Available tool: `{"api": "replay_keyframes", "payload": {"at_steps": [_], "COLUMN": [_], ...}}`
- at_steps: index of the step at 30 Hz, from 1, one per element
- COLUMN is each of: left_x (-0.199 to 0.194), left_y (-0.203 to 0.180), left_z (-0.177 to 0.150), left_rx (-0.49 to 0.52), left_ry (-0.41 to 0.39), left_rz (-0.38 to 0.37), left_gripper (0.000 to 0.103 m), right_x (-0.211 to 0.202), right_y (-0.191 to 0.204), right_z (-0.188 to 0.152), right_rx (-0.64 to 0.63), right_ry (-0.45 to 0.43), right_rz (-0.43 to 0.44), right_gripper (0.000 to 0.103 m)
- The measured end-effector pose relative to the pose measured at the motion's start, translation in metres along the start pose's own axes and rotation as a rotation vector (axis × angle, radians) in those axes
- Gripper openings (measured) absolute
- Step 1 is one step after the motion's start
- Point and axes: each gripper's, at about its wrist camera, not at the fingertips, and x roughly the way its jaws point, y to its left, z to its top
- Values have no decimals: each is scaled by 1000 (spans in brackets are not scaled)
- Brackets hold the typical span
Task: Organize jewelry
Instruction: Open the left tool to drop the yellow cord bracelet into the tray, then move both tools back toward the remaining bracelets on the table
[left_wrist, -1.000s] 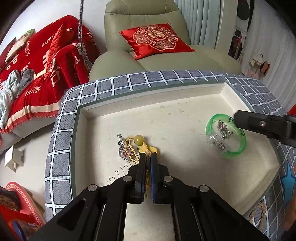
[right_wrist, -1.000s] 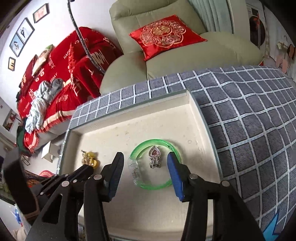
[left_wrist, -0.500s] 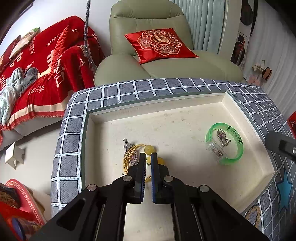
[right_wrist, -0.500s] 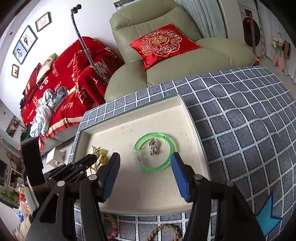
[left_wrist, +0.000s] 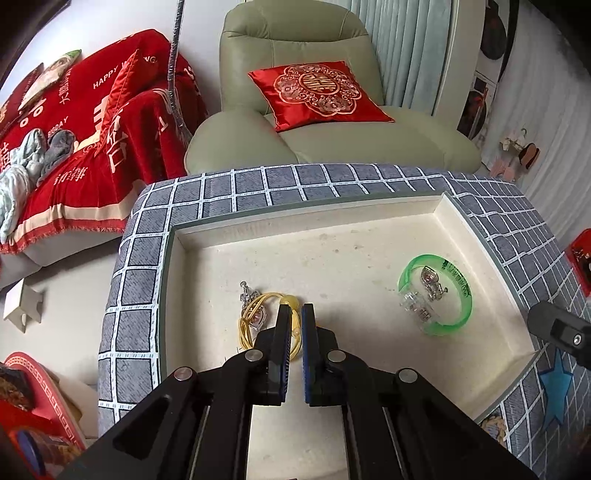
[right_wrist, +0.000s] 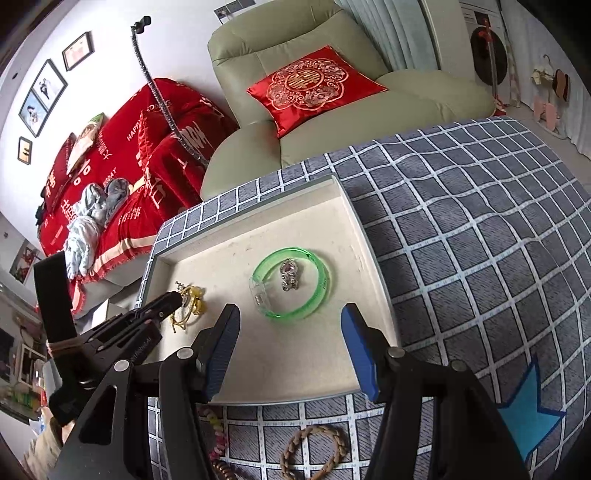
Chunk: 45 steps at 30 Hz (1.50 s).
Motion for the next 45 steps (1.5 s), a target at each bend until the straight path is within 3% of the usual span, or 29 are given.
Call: {"api": "replay_keyframes", "payload": {"at_steps": [14, 15, 16, 17, 18, 26, 29, 33, 38, 45], "left_x": [-30, -32, -34, -34, -31, -17, -19, -31, -32, -39], "left_y": [6, 6, 7, 9, 9, 13, 16, 26, 37, 45], "left_z": [-2, -2, -2, -3, -4, -1, -6, -14, -33, -92], "left_rx": [-22, -25, -31, -42, -44, -6, -1, -10, -20, -40], "left_ry": [-54, -56, -54, -69, -73, -95, -109, -126, -63, -1], "left_rz": [-10, -8, -11, -5, 7, 73, 84, 100, 55, 36], "left_gripper": [21, 49, 89, 103, 103, 103, 103, 103, 103, 103], "right_x": [-17, -19, -20, -22, -24, -34, -43, -58, -60, -54], "right_y": [-7, -7, -7, -7, -7, -6, -1, 6, 8, -9], "right_z": [-11, -12, -12, -13, -13, -19, -24, -32, -45, -87], "right_rx": [13, 13, 12, 12, 12, 2, -16, -34, -44, -34], "right_ry": [-6, -8, -11, -15, -17, -28, -64, -107, -18, 66], "right_rz": [-11, -12, -14, -15, -15, -19, -15, 16, -4, -65], "right_gripper": [61, 61, 66, 69, 74, 83, 103, 103, 103, 103]}}
